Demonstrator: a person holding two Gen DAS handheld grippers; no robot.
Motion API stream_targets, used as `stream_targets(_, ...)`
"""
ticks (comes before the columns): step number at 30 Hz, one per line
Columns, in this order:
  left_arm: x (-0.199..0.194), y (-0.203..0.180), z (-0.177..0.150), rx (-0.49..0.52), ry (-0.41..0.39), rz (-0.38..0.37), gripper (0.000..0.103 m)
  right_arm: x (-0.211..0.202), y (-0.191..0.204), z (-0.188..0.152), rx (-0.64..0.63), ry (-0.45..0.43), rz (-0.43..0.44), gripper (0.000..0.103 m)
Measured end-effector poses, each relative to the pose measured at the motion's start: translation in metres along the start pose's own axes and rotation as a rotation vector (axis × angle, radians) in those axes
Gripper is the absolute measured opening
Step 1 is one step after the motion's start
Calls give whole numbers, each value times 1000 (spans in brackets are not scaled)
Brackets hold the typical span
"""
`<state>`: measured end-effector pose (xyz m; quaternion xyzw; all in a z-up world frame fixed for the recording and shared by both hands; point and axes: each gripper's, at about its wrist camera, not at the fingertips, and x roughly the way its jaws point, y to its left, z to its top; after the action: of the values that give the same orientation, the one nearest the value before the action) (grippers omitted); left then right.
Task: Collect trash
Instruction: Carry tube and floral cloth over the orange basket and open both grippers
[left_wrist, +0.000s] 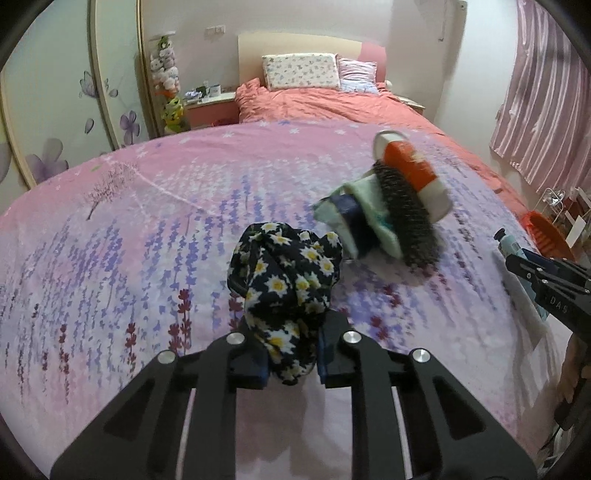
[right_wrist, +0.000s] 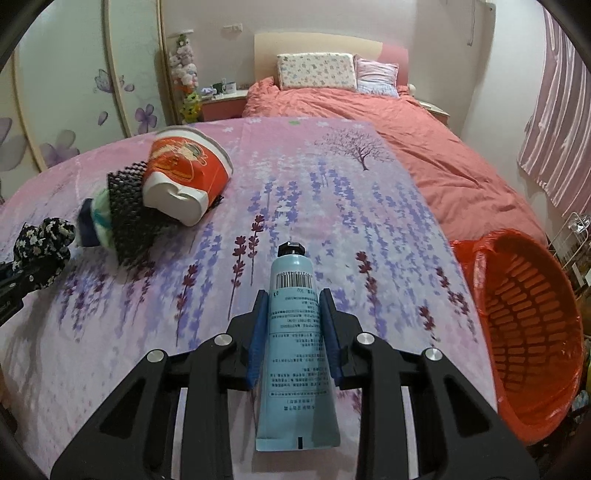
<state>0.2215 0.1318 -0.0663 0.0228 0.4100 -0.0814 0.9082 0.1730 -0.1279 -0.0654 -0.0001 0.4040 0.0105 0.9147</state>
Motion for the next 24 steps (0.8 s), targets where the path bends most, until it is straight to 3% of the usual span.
stream_targets(12, -51, -64, 12, 33, -52, -106, 19, -58, -55, -6, 73, -85, 11, 29)
stream_targets(24, -71, -198, 36, 139, -98, -308, 19, -101, -142, -16, 171, -183, -89, 29)
